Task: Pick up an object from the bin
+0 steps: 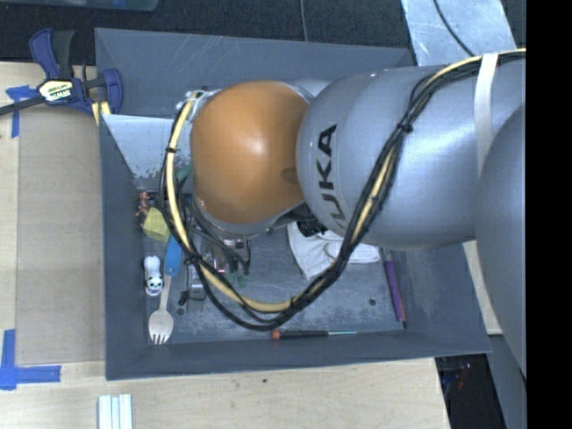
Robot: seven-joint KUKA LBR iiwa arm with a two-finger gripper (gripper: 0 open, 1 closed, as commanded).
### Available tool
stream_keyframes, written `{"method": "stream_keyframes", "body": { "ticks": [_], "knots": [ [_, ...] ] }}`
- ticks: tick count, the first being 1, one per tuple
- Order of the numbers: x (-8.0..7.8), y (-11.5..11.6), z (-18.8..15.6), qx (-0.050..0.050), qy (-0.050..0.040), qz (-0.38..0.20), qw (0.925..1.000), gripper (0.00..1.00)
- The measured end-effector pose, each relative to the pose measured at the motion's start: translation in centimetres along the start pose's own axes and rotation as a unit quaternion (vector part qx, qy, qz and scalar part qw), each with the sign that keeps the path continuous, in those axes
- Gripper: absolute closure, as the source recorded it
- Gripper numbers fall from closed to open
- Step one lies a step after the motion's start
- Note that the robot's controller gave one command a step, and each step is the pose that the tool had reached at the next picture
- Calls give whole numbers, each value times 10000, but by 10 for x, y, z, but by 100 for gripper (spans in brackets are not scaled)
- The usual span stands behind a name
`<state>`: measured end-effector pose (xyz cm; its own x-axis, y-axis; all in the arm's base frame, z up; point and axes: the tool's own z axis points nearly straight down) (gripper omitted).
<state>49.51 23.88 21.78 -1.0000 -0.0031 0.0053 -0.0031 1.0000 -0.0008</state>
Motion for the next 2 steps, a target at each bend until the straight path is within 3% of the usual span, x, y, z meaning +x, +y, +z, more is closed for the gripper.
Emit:
{"method": "stream_keyframes", "body": {
  "ticks": [1, 2],
  "knots": [
    [-2, -1, -4, -11, -37, 23, 10000, 0],
    [-68, -7, 105, -6, -83, -2477, 9688, 0]
  ]
}}
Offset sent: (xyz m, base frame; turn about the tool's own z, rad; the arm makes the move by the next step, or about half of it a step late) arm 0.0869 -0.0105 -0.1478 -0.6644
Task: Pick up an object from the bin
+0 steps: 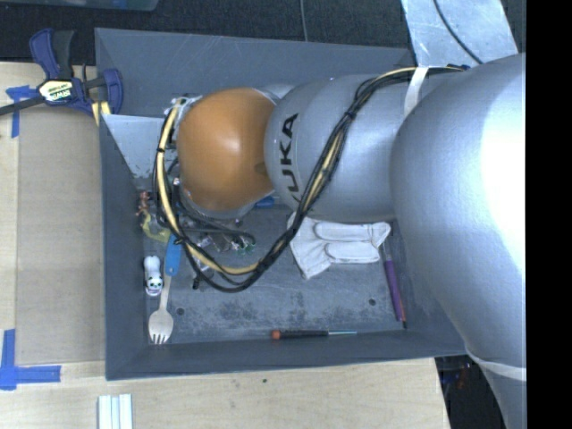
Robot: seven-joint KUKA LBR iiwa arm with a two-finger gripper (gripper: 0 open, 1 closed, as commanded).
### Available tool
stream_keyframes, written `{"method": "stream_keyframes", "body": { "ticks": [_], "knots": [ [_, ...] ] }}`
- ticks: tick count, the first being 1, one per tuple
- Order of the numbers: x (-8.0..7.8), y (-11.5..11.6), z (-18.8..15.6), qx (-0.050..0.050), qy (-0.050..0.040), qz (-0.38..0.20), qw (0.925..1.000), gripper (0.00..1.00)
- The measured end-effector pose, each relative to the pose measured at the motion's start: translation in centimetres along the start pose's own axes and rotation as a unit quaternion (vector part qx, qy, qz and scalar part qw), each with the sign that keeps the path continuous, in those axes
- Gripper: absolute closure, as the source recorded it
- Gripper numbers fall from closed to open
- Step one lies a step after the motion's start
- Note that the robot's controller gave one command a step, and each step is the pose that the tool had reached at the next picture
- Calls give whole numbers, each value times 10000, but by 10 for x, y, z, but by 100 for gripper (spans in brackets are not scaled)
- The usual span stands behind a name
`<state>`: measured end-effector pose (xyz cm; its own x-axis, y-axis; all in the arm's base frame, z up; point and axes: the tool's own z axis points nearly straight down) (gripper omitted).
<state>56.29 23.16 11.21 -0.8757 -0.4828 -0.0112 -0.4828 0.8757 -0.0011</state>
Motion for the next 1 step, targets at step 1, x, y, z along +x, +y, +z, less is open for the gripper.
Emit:
{"method": "stream_keyframes", "body": {
  "ticks": [1],
  "knots": [
    [-15, 0, -51, -6, 4, 3, 10000, 0]
  ]
}}
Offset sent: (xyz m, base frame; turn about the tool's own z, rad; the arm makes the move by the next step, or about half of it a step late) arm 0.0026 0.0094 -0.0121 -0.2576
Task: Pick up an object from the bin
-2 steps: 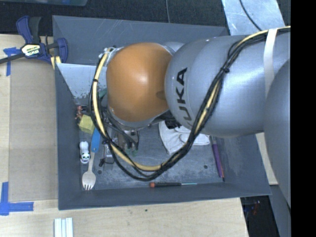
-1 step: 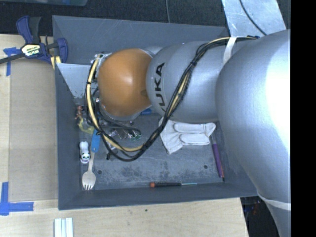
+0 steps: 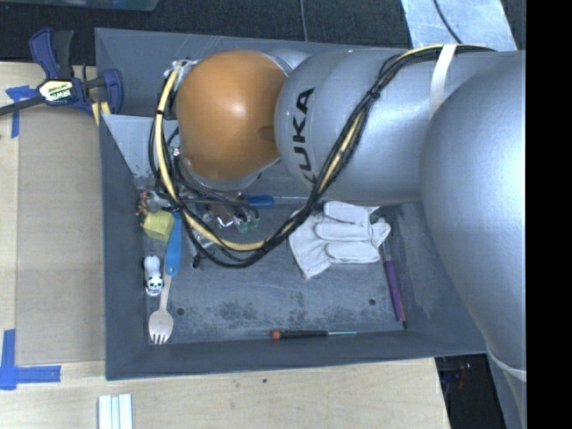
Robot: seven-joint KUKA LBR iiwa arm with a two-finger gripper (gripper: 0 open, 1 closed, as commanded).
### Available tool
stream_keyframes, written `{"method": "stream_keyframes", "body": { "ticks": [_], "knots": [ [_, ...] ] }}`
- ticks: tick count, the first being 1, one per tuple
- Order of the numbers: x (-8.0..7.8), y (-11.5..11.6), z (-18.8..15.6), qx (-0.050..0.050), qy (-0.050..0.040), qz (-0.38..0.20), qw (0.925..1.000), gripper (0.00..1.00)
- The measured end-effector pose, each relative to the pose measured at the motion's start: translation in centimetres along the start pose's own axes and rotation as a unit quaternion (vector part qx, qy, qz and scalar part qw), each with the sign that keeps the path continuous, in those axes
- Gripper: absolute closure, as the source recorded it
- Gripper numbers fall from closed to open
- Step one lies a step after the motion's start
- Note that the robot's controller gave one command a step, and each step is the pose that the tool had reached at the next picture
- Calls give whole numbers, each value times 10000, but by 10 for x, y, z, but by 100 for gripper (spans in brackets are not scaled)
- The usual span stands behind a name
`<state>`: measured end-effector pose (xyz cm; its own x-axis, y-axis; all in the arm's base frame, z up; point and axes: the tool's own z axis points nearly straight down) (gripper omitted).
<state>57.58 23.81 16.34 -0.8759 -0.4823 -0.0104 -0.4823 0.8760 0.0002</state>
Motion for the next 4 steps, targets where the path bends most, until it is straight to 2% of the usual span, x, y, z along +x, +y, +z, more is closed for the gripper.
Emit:
{"method": "stream_keyframes", "body": {
  "ticks": [1, 2, 3, 4],
  "knots": [
    [8, 7, 63, -7, 27, -1273, 9919, 0],
    [-12, -9, 92, 52, -25, -2865, 9581, 0],
    [5, 4, 91, 13, -10, -2252, 9743, 100],
    [5, 4, 91, 8, -9, -2253, 9743, 100]
  ]
}}
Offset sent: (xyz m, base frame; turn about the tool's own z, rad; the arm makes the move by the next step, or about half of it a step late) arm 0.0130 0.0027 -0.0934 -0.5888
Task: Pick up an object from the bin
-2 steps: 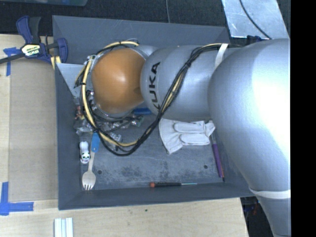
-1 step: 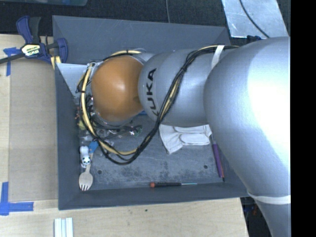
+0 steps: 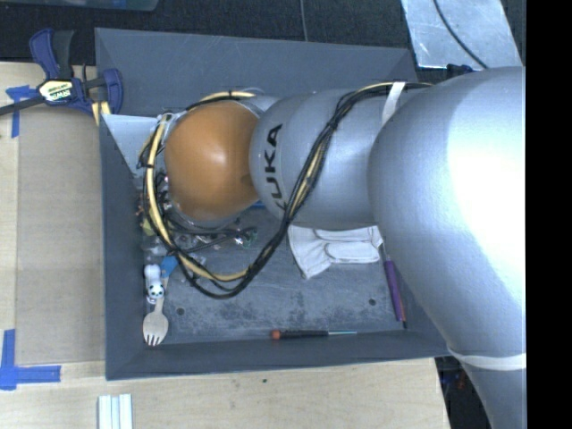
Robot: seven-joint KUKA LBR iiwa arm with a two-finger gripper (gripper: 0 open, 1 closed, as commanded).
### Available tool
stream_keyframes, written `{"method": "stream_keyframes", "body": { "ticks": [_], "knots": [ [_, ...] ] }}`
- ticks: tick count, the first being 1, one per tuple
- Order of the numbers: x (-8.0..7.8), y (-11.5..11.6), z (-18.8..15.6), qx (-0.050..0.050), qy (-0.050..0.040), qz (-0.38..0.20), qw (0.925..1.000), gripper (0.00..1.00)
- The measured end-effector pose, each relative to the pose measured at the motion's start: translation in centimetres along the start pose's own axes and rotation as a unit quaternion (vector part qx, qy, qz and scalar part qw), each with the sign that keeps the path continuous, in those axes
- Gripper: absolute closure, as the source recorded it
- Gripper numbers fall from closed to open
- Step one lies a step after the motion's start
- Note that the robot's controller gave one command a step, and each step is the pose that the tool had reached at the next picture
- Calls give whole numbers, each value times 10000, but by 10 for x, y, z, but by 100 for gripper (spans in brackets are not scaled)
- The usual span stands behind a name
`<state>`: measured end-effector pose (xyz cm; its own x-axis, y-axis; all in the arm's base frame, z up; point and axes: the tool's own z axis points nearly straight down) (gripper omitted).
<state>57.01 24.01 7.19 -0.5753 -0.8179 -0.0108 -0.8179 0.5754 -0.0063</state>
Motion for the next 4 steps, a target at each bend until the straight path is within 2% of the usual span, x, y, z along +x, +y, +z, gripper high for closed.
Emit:
{"method": "stream_keyframes", "body": {
  "ticks": [1, 3, 4],
  "knots": [
    [0, 0, -2, 1, -4, 10, 10000, 100],
    [0, 0, -42, -3, -10, 27, 10000, 100],
    [-2, -1, -55, 11, -42, 43, 10000, 100]
  ]
}}
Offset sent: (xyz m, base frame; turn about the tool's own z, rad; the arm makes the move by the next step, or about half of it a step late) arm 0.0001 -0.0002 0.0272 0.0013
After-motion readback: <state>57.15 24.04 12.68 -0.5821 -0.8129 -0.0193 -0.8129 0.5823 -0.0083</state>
